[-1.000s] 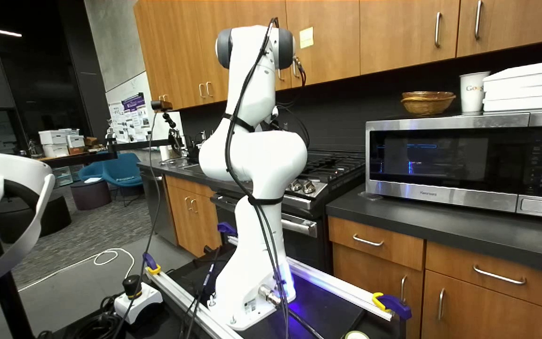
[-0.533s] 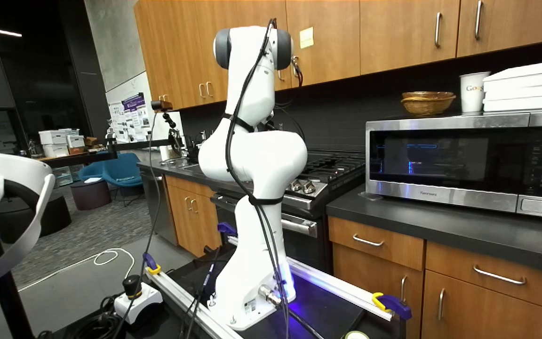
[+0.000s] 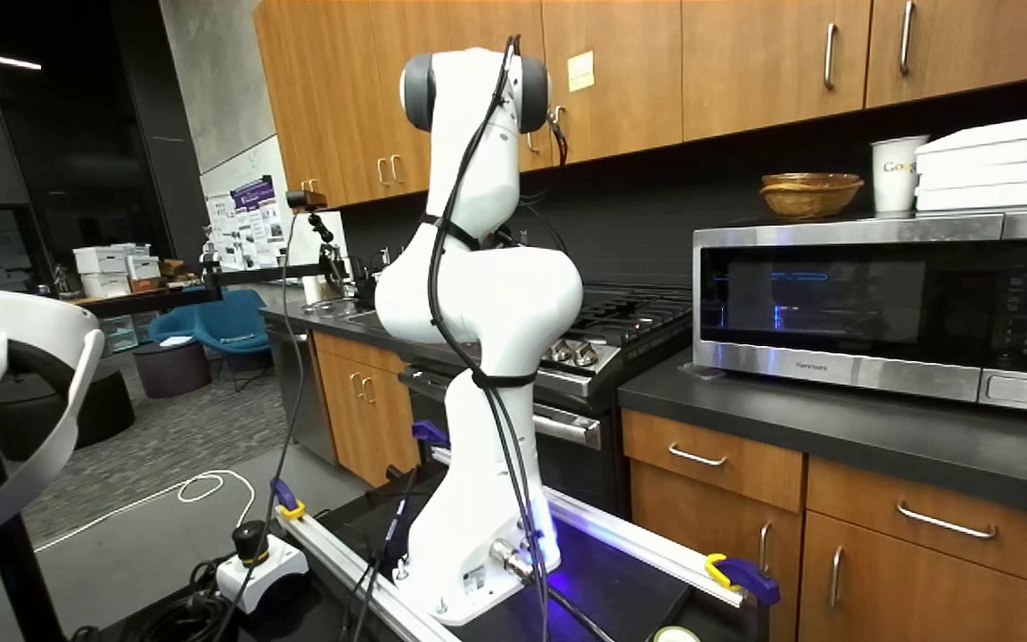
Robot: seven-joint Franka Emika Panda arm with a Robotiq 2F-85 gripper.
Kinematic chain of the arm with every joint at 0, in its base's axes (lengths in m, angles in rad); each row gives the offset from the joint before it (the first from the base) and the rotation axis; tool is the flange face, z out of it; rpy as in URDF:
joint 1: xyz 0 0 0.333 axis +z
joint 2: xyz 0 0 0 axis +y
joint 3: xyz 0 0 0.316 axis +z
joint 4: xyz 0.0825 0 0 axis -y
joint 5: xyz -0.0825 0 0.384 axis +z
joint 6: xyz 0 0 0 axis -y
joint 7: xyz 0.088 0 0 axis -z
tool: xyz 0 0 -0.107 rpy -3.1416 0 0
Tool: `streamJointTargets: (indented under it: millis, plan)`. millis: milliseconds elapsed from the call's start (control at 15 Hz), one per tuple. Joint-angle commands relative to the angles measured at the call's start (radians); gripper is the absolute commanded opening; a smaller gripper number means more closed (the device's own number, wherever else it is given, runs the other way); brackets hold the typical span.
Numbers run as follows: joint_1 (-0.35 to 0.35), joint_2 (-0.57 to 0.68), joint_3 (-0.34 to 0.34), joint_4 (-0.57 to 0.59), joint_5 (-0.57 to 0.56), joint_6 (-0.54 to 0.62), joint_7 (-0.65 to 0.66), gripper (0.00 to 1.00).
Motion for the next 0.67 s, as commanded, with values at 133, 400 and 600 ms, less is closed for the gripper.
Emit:
streamJointTargets:
  millis: [133,400,600]
  plan:
    - [0.019,0.017,0.007,0.076,-0.012,-0.017,-0.017,0.01]
    - [0.023,0.04,0.004,0.105,-0.006,-0.008,-0.016,0.01]
    - [0.023,0.076,-0.001,0.136,-0.004,-0.005,-0.013,0.01]
